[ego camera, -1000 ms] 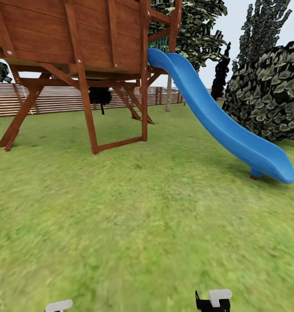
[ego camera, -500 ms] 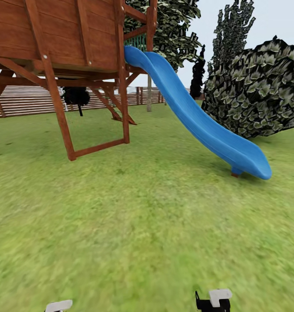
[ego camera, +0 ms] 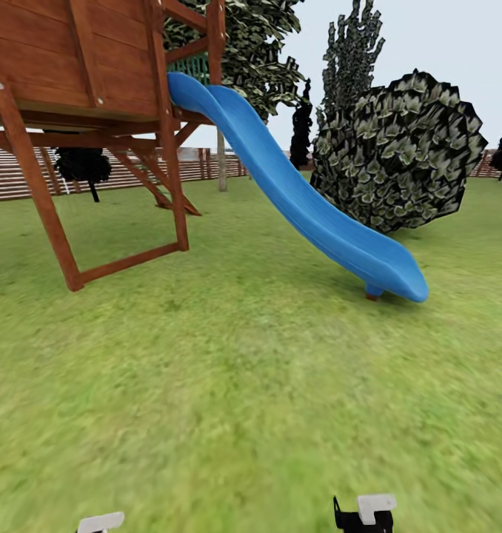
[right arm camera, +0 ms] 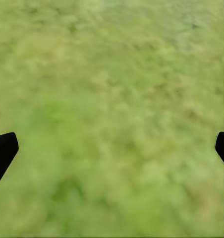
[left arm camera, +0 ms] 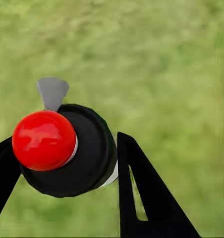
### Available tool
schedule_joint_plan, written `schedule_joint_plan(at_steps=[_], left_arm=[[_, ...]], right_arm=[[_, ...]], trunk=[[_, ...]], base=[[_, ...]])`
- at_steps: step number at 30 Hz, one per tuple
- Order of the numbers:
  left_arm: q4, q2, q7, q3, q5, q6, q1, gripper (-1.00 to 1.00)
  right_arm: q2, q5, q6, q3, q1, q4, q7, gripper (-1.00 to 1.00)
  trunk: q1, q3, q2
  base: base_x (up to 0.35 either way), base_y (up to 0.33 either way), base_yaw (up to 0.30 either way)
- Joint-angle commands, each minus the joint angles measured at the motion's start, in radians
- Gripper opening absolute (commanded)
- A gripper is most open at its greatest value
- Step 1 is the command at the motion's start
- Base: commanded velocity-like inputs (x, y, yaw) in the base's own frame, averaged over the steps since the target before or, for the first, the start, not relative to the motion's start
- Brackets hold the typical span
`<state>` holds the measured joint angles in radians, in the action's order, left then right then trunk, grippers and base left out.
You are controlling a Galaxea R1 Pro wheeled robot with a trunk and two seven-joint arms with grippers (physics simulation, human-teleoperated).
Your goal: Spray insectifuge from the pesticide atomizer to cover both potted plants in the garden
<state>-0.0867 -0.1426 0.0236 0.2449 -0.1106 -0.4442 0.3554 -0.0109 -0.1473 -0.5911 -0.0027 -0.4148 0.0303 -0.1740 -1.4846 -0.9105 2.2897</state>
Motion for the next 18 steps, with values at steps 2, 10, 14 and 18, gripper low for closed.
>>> schedule_joint_plan(at_steps=[2, 10, 14, 18], left_arm=[[0.001, 0.0, 0.002, 0.007, -0.011, -0.004, 0.001, -1.0], [0.001, 0.0, 0.002, 0.007, -0.011, -0.004, 0.001, -1.0], [0.001, 0.0, 0.002, 0.007, -0.011, -0.004, 0.001, -1.0], [0.001, 0.0, 0.002, 0.007, -0.011, -0.004, 0.001, -1.0]], right_arm=[[0.0, -0.011, -0.001, 0.0, -0.001, -0.001, -0.009, 1.0], [0.002, -0.011, -0.001, 0.0, -0.001, -0.001, -0.01, 1.0], [0.002, -0.011, -0.001, 0.0, -0.001, -0.001, -0.01, 1.0], [0.002, -0.011, -0.001, 0.0, -0.001, -0.001, -0.01, 1.0]], trunk=[[0.0, -0.001, 0.0], [0.0, -0.001, 0.0], [0.0, -0.001, 0.0], [0.0, -0.001, 0.0]], base=[[0.339, 0.0, -0.263], [0.339, 0.0, -0.264], [0.339, 0.0, -0.264], [0.339, 0.0, -0.264]])
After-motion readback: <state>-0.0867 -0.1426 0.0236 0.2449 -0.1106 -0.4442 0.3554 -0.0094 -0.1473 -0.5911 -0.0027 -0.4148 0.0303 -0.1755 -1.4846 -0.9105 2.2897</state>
